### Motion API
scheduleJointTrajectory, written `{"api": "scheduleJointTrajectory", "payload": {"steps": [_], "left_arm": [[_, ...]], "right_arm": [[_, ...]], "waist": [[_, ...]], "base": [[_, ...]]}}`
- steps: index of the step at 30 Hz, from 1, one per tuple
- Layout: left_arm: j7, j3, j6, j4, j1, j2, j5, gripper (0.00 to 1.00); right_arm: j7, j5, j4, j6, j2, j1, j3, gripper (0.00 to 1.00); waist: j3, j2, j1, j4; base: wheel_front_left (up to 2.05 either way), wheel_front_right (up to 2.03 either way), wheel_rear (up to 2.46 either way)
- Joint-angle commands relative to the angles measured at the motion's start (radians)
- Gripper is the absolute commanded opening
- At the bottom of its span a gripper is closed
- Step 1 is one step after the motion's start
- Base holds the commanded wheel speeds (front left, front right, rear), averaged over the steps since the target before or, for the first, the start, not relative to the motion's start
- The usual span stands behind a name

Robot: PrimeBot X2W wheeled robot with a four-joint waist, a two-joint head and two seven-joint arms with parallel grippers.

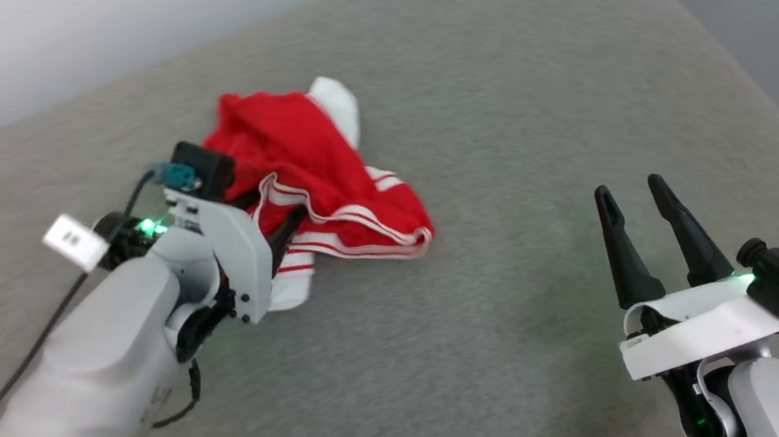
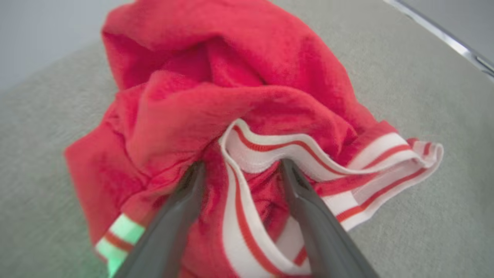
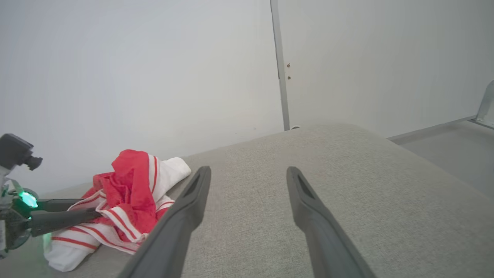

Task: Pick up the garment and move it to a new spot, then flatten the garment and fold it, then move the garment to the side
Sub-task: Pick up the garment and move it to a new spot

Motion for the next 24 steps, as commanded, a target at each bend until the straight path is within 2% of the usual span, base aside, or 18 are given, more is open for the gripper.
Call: {"api": "scheduleJointTrajectory", "payload": {"steps": [1, 10, 14, 17, 20, 21, 24], "left_arm": [[-0.033, 0.008, 0.004, -0.009, 0.027, 0.006, -0.015, 1.0], [-0.27, 0.074, 0.007, -0.053, 0.185, -0.013, -0.112, 1.0], [-0.328, 0.109, 0.01, -0.037, 0.266, -0.029, -0.145, 1.0], [-0.353, 0.129, 0.022, -0.016, 0.336, -0.037, -0.118, 1.0], [-0.356, 0.249, 0.014, -0.051, 0.406, -0.065, -0.114, 1.0], [-0.356, 0.361, 0.012, -0.087, 0.47, -0.075, -0.083, 1.0], [-0.356, 0.515, 0.009, -0.142, 0.57, -0.113, -0.018, 1.0]], "right_arm": [[-0.001, -0.012, 0.004, 0.0, 0.001, 0.011, -0.003, 1.0], [-0.001, -0.081, 0.034, 0.0, 0.001, 0.042, -0.026, 1.0], [-0.001, -0.122, 0.047, 0.0, -0.006, 0.056, -0.036, 1.0], [-0.001, -0.146, 0.055, 0.0, -0.016, 0.071, -0.051, 1.0], [-0.001, -0.157, 0.057, 0.0, -0.026, 0.087, -0.077, 1.0], [-0.001, -0.159, 0.054, 0.0, -0.027, 0.1, -0.092, 1.0], [-0.001, -0.158, 0.054, 0.0, -0.032, 0.12, -0.117, 1.0]], "waist": [[-0.066, 0.0, 0.0, 0.11], [-0.125, 0.0, 0.0, 0.274], [-0.137, 0.0, 0.0, 0.321], [-0.144, 0.0, 0.0, 0.363], [-0.149, 0.0, 0.0, 0.404], [-0.154, 0.0, 0.0, 0.426], [-0.166, 0.0, 0.0, 0.452]], "base": [[0.0, 0.0, 0.0], [0.0, 0.0, 0.0], [0.0, 0.0, 0.0], [0.0, 0.0, 0.0], [0.0, 0.0, 0.0], [0.0, 0.0, 0.0], [0.0, 0.0, 0.0]]}}
